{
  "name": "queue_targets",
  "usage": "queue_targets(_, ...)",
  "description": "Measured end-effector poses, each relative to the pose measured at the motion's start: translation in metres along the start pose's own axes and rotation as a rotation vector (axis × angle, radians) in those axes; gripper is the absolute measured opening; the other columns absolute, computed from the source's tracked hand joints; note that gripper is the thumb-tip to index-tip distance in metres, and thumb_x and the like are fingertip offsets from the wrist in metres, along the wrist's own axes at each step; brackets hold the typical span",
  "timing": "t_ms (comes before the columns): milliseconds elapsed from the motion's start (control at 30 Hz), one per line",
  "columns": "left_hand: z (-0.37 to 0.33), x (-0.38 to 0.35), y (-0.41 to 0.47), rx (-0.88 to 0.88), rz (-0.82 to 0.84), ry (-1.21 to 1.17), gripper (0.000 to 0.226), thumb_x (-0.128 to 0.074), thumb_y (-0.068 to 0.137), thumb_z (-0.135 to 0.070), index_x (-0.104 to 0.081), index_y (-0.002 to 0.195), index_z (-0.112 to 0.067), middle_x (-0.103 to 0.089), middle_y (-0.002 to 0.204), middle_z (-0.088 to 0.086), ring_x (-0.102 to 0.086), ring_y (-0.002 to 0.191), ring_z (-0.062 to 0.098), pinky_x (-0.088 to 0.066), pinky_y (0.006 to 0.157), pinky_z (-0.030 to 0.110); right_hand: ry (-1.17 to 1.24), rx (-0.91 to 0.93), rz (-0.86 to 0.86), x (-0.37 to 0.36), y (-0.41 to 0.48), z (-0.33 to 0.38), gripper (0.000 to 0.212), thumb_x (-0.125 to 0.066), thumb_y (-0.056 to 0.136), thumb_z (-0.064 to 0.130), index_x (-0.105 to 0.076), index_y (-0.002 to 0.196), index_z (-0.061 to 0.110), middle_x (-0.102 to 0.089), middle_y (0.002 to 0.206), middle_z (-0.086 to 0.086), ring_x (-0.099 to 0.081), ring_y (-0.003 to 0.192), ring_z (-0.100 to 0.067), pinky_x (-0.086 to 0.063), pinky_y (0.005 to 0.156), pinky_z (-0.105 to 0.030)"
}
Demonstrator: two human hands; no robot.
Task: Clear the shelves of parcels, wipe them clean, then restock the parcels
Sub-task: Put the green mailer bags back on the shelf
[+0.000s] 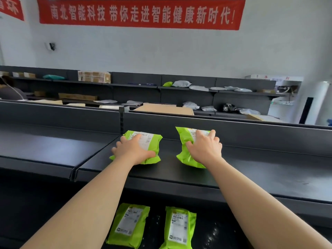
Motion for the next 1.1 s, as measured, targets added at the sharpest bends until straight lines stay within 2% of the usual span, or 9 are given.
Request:
queue_targets(167,0.001,-0.016,0.02,-0.05,0.032,0.056,0.111,-0.054,0.047,-0.087,-0.022,0.144,-0.044,-0.029,0.144,0.011,-0.033,0.127,0.032,-0.029,0.099,0.046,-0.14,-0.089,-0.003,0.0,0.01,-0.008,0.043,-0.047,0.089,0.041,-0.051,0.123,0.016,-0.038,0.128,-0.018,-0.044,0.11,-0.038,-0.034,0.092,-0.043)
queue_targets(333,-0.001,-0.026,0.022,-0.105,0.056,0.138,0.12,-0.048,0.044,-0.095,-0.02,0.146,-0.039,-0.021,0.149,0.017,-0.029,0.132,0.036,-0.027,0.102,0.049,-0.217,-0.174,0.018,-0.005,0.008,-0.024,0.047,-0.047,0.089,0.041,-0.049,0.128,0.015,-0.038,0.129,-0.018,-0.042,0.114,-0.037,-0.033,0.093,-0.043)
queue_targets(467,-0.005,-0.028,0.023,-0.122,0.086,0.176,0.123,-0.046,0.045,-0.097,-0.018,0.148,-0.036,-0.017,0.151,0.02,-0.026,0.133,0.038,-0.026,0.103,0.048,-0.327,-0.195,0.079,-0.019,0.008,-0.028,0.058,-0.042,0.09,0.047,-0.042,0.139,0.017,-0.033,0.145,-0.022,-0.037,0.125,-0.039,-0.03,0.1,-0.046)
queue_targets(600,-0.004,-0.029,0.023,-0.142,0.114,0.18,0.124,-0.047,0.046,-0.097,-0.015,0.149,-0.035,-0.011,0.153,0.021,-0.022,0.136,0.039,-0.023,0.105,0.049,-0.384,-0.218,0.114,-0.028,0.007,-0.032,0.063,-0.043,0.088,0.053,-0.038,0.142,0.022,-0.029,0.15,-0.021,-0.035,0.128,-0.039,-0.03,0.1,-0.046)
queue_targets(833,-0.002,-0.026,0.018,-0.16,0.072,0.201,0.126,-0.036,0.047,-0.101,-0.004,0.15,-0.036,-0.002,0.155,0.025,-0.014,0.139,0.043,-0.019,0.108,0.053,-0.388,-0.233,0.196,-0.031,0.004,-0.037,0.074,-0.042,0.088,0.063,-0.018,0.151,0.032,-0.012,0.158,-0.02,-0.025,0.137,-0.039,-0.023,0.108,-0.049)
queue_targets(1100,-0.006,-0.021,0.014,-0.203,0.059,0.17,0.125,-0.029,0.051,-0.101,0.004,0.151,-0.034,-0.002,0.156,0.026,-0.004,0.143,0.043,-0.008,0.111,0.059,-0.398,-0.282,0.201,-0.027,-0.001,-0.041,0.081,-0.04,0.092,0.063,0.001,0.154,0.031,0.0,0.159,-0.023,-0.012,0.144,-0.04,-0.018,0.113,-0.05)
Point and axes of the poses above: each hand's wrist, its own y-axis towards the middle knuckle, its own x-axis out of the back of the hand, z = x × y, the point moved 10 cm from there along y, towards the middle knuckle
